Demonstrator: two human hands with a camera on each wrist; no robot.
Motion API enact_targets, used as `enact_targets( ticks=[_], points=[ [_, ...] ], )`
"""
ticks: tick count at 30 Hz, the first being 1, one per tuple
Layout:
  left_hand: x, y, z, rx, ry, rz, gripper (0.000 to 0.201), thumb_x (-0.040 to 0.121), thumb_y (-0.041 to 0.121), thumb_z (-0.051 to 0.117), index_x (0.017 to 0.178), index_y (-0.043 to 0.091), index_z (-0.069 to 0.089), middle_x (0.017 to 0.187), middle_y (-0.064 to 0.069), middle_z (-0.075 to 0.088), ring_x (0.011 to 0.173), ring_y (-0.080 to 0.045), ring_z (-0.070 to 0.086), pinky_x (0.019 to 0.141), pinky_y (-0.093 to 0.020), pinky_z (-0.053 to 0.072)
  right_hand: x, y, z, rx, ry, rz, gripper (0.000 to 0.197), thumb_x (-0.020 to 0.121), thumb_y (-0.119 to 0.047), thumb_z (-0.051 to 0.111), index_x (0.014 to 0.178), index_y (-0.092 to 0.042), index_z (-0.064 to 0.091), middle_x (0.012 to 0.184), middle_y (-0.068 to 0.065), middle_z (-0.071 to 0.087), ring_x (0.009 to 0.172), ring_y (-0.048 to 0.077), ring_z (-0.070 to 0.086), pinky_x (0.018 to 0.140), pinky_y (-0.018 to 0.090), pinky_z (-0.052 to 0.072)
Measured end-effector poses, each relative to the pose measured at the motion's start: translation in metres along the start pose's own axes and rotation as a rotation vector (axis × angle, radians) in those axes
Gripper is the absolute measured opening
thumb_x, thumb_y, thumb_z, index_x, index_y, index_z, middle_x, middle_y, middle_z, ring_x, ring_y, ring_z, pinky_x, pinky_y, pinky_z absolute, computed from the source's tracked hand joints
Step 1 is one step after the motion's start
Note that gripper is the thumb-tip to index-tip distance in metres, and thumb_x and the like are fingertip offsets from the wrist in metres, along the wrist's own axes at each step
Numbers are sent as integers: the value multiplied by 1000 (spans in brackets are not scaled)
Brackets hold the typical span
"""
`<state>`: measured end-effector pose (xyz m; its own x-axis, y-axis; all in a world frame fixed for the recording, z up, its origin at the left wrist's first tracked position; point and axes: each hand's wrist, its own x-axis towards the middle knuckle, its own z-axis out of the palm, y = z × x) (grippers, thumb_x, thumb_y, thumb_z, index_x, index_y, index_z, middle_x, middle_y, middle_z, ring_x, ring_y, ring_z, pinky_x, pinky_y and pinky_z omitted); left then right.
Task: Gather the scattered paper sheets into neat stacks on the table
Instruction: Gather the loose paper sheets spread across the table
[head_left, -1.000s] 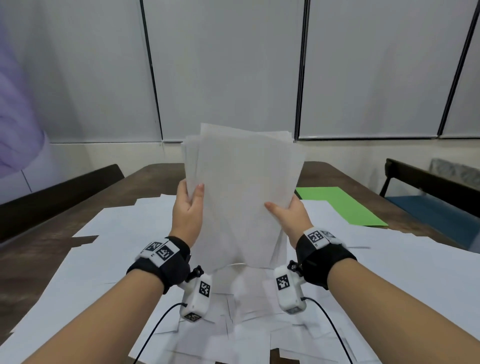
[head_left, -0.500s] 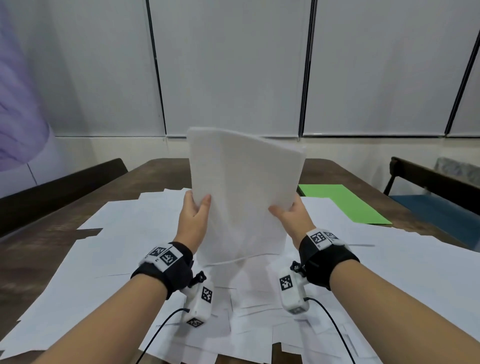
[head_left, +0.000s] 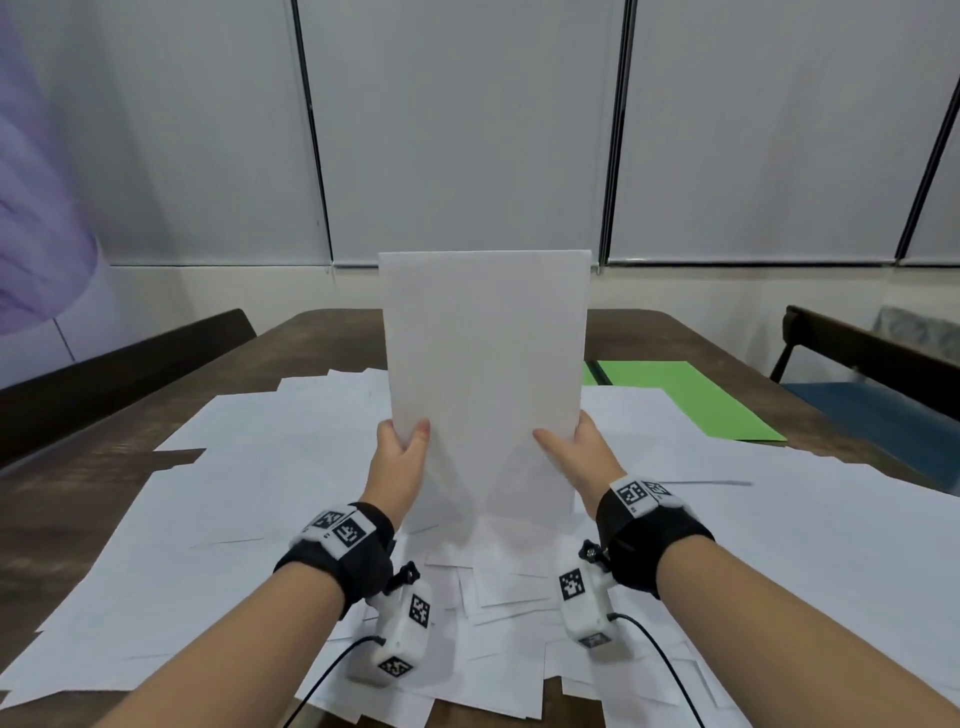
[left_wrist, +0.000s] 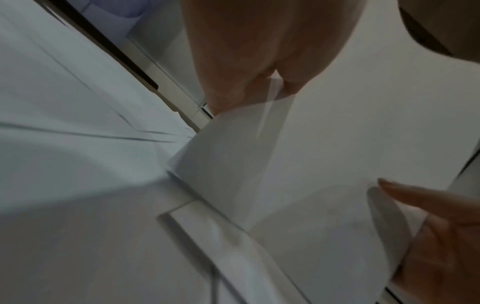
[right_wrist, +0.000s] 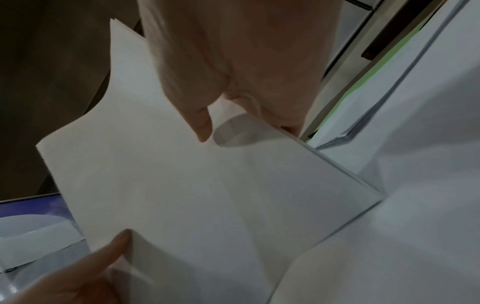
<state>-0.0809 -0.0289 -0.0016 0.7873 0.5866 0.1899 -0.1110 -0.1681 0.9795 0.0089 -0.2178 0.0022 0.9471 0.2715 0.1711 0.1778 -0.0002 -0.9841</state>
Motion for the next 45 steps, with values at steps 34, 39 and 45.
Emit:
enact_targets(
  ticks=[34,39,45],
  points=[
    [80,-55,-152,1446,-272,-544,71,69,83,49,96,19,64,104,0,67,103,-21,60,100,-33,43,27,31,20,-1328,-431,400,43,102,-35,39,132,-7,53,137,14,51,124,29,51,97,27,39],
    [71,-40,-148,1474,-308,-514,66,86,65,49,120,9,59,122,-6,63,115,-20,57,93,-24,41,25,29,21,-1387,-451,431,45,100,-39,43,130,-8,54,136,12,53,123,29,52,97,29,40],
    [66,-42,-150,1453,-236,-472,70,88,68,41,124,10,57,126,-5,60,118,-18,55,95,-23,39,31,36,20,-1360,-445,459,47,97,-43,46,130,-11,55,137,10,53,122,29,52,96,31,40]
  ],
)
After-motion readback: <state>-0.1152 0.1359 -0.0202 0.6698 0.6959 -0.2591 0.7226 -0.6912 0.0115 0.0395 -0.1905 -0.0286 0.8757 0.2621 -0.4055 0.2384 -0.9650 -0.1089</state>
